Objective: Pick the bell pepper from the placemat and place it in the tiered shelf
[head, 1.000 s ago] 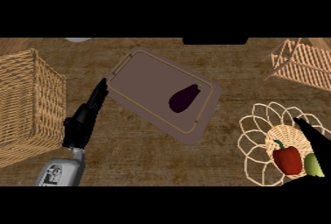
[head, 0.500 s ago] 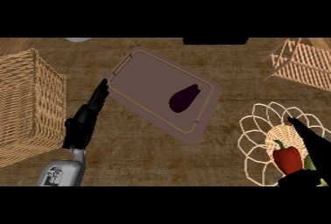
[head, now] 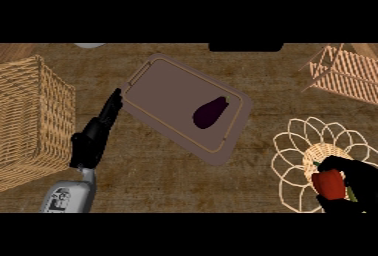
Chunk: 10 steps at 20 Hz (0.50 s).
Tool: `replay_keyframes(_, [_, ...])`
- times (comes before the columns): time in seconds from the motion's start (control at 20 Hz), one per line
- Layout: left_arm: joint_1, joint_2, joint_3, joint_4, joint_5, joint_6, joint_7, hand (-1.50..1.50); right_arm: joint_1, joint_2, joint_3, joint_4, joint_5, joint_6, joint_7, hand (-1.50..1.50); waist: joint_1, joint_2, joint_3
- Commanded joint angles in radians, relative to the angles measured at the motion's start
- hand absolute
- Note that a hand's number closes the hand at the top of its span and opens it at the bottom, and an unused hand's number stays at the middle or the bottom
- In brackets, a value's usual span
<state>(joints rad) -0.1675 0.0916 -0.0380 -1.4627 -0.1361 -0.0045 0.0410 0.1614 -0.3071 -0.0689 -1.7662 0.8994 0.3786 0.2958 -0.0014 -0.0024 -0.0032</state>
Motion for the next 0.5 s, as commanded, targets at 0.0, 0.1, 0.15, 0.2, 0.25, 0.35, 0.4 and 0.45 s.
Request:
replay_keyframes(0.0, [0.024, -0.039, -0.024, 0.019, -0.031, 0.027, -0.047, 0.00, 0.025, -0.020, -0.038, -0.038, -0.001, 0.004, -0.050, 1.50, -0.002, 0.002, 0.003])
replay_keyframes(0.1, [0.065, -0.033, -0.028, -0.069, -0.024, 0.018, 0.010, 0.00, -0.020, 0.023, -0.005, 0.007, 0.036, -0.030, -0.034, 1.50, 0.001, 0.001, 0.003])
replay_keyframes(0.15, [-0.024, -0.043, -0.017, 0.028, -0.039, 0.032, 0.006, 0.00, -0.044, 0.022, -0.039, 0.002, -0.007, 0.001, -0.027, 1.50, -0.001, 0.002, 0.003])
replay_keyframes(0.2, [-0.001, 0.008, 0.014, -0.035, 0.008, -0.026, 0.027, 0.00, -0.074, 0.100, 0.029, 0.034, 0.026, -0.037, 0.032, 1.50, 0.003, 0.002, 0.003])
replay_keyframes(0.25, [-0.033, 0.016, 0.027, -0.023, 0.012, -0.025, 0.045, 0.00, -0.115, 0.134, 0.029, -0.063, -0.023, 0.065, 0.139, 1.50, 0.003, 0.002, 0.003])
replay_keyframes(0.35, [-0.034, -0.022, 0.005, 0.008, -0.009, 0.007, 0.020, 0.00, -0.226, 0.219, 0.039, 0.029, -0.036, 0.013, 0.176, 1.50, 0.009, 0.005, 0.003])
replay_keyframes(0.4, [0.039, 0.003, -0.004, -0.008, -0.007, -0.025, -0.025, 0.00, -0.261, 0.210, -0.005, 0.011, -0.075, 0.050, 0.206, 1.50, 0.010, 0.003, 0.003])
replay_keyframes(0.45, [-0.005, 0.001, 0.024, 0.013, 0.014, -0.023, -0.009, 0.00, -0.307, 0.280, 0.051, 0.048, -0.021, -0.011, 0.257, 1.50, 0.013, 0.005, 0.003])
